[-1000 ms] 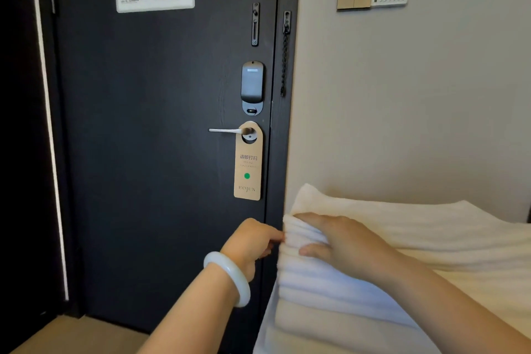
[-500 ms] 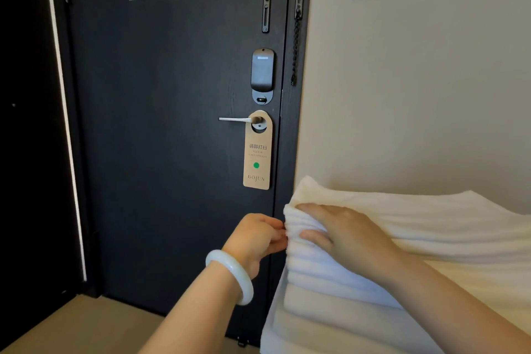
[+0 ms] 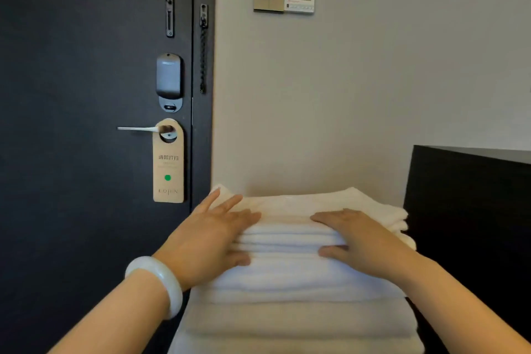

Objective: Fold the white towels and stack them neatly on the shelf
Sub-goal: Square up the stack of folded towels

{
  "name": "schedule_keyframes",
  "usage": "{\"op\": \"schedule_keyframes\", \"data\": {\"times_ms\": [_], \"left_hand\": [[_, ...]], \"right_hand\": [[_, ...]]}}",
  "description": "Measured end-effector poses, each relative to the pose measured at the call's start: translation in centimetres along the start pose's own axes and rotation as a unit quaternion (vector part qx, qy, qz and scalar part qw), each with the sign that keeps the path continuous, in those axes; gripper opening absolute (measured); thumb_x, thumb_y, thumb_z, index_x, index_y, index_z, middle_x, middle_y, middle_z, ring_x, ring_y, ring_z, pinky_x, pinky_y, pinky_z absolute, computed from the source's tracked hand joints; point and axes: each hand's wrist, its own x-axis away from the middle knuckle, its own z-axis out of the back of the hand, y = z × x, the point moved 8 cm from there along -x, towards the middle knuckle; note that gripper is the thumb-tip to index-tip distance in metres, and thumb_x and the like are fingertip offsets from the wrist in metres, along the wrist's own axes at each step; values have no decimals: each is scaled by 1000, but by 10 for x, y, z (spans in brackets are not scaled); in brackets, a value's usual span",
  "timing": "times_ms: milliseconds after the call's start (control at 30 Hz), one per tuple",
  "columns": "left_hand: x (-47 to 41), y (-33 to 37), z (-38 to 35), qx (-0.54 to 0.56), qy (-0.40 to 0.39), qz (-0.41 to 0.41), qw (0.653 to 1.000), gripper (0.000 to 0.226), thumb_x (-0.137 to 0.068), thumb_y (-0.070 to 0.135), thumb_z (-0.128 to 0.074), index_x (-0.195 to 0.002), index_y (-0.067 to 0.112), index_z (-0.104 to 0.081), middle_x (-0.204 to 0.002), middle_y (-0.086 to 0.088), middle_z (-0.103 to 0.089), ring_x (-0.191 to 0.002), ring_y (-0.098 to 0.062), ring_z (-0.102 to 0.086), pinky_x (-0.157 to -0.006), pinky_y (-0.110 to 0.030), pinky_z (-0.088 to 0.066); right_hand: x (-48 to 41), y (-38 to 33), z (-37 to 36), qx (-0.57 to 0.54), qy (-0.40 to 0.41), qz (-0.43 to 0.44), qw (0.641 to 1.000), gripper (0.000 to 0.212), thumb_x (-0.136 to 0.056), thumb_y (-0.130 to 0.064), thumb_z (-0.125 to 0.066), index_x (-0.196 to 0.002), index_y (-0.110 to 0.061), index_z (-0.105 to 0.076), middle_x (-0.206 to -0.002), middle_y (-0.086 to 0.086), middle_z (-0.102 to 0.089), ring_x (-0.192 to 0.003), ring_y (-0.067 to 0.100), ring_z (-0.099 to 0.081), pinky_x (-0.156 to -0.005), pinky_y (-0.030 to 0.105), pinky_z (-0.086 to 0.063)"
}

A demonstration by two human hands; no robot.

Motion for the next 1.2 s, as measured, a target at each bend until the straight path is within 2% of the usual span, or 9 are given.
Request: {"op": "schedule_keyframes", "data": {"times_ms": [100, 200, 300, 467, 667, 833, 967, 1100, 1200], "left_hand": [[-19, 7, -4, -25, -51, 55, 997, 64, -95, 49, -52, -151, 40, -24, -151, 4, -42, -145, -15, -25, -117, -27, -12], [-23, 1, -7, -55, -76, 71, 993, 48, -95, 38, -53, -142, 35, -42, -130, 2, -58, -118, -21, -55, -98, -32, -44], [-19, -6, -10, -33, -105, 74, 991, 50, -98, 38, -50, -146, 36, -37, -136, 1, -54, -122, -22, -53, -101, -32, -43], [-19, -8, -11, 39, -95, 82, 991, 36, -102, 40, -41, -137, 33, -45, -124, -1, -60, -106, -21, -58, -93, -33, -49], [-15, -1, -24, 7, -90, 93, 992, 39, -102, 36, -40, -140, 25, -38, -130, 2, -54, -115, -20, -53, -99, -38, -44], [-21, 5, -23, -50, -110, 71, 990, 71, -97, 15, -44, -154, 35, -6, -155, 7, -28, -147, -20, -17, -122, -42, -10], [-19, 9, -23, -3, -113, 79, 990, 75, -97, 11, -45, -154, 38, -5, -149, 10, -36, -132, -14, -42, -106, -23, -33], [-21, 17, -23, -4, -124, 64, 990, 74, -97, 12, -45, -154, 37, -5, -151, 12, -31, -133, -13, -39, -105, -22, -33], [-24, 10, -28, 59, -184, 74, 978, 76, -96, 20, -51, -154, 38, -6, -155, 10, -28, -135, -14, -37, -108, -23, -33]], "right_hand": [[0, 4, -4, 12, 5, 14, 1000, 63, -94, -53, -55, -150, -40, -29, -156, -15, -33, -142, 7, -28, -116, 21, -7], [0, 15, -5, 26, -15, -4, 1000, 62, -95, -53, -52, -150, -44, -26, -157, -17, -29, -146, 5, -20, -121, 34, -1], [4, 40, 0, 53, -50, -41, 997, 60, -96, -53, -50, -149, -49, -23, -159, -20, -23, -148, 8, -15, -121, 43, -7], [5, 61, 27, -13, -27, -38, 999, 44, -102, -30, -45, -139, -54, -37, -141, -12, -52, -124, 11, -50, -102, 27, -40], [17, 75, 14, 6, -69, -70, 995, 60, -98, -15, -51, -143, -49, -31, -145, -10, -44, -127, 14, -47, -107, 30, -39], [10, 68, 26, 40, -67, -56, 995, 67, -93, -6, -52, -141, -48, -32, -141, -11, -45, -114, 12, -50, -96, 25, -43], [12, 69, 41, 70, 32, -33, 997, 51, -96, -12, -50, -137, -42, -40, -139, -12, -46, -119, 9, -51, -87, 17, -37], [30, 81, 7, -37, -119, -85, 989, 62, -97, -11, -48, -147, -43, -29, -141, -17, -37, -131, 9, -40, -107, 25, -34], [33, 83, 8, -88, -149, -73, 982, 72, -95, -34, -60, -152, -43, -17, -158, -19, -19, -145, 7, -20, -120, 33, -18]]}}
